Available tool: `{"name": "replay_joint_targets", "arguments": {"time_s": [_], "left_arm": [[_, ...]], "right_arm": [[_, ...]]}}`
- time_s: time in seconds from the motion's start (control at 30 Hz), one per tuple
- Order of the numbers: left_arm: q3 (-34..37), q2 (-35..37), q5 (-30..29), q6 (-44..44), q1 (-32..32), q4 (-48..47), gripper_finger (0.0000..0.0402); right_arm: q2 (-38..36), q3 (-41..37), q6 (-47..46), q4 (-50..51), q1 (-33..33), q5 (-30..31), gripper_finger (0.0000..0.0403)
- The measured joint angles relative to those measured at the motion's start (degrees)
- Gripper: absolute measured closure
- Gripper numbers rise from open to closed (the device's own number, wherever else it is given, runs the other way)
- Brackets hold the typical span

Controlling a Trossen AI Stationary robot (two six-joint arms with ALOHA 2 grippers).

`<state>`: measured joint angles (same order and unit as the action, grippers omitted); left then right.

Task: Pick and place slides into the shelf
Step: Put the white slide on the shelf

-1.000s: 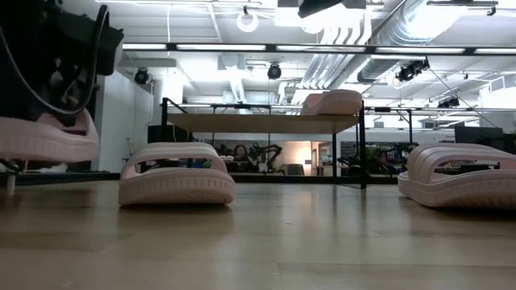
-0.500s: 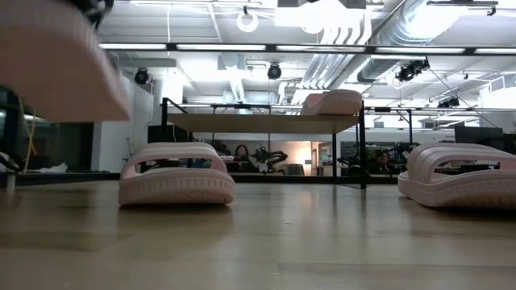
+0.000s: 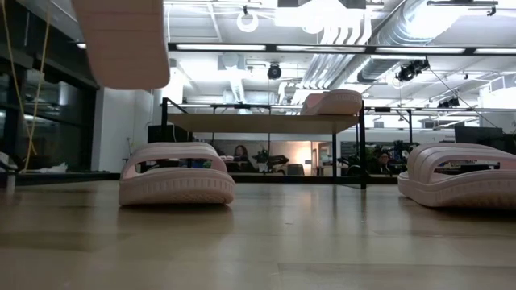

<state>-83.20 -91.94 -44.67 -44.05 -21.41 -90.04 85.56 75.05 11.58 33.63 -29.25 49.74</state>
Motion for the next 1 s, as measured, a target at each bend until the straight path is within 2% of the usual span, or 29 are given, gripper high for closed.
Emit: {"name": "replay_joint_targets", "arguments": {"time_s": [0.27,0.5,0.67,1.0], "left_arm": [[-4.49,0.00,0.15,9.57,6.44,0.06,0.0399],[-9.72,0.00,5.46,18.71,8.48,4.95,0.0399],[-12.84,-0.02,6.76,24.28,8.39,9.26,0.0399],[-14.19,-0.04,6.76,25.83,11.33,10.34,0.0399]], "right_arm": [[1.81,0.02,6.12,-1.75,-2.38,2.79,0.0234],[5.85,0.02,19.45,-13.09,-2.48,3.36,0.0193],[7.34,0.02,25.73,-19.28,-3.23,3.67,0.0173],[8.72,2.81,27.16,-22.81,-5.58,5.40,0.0169]]}}
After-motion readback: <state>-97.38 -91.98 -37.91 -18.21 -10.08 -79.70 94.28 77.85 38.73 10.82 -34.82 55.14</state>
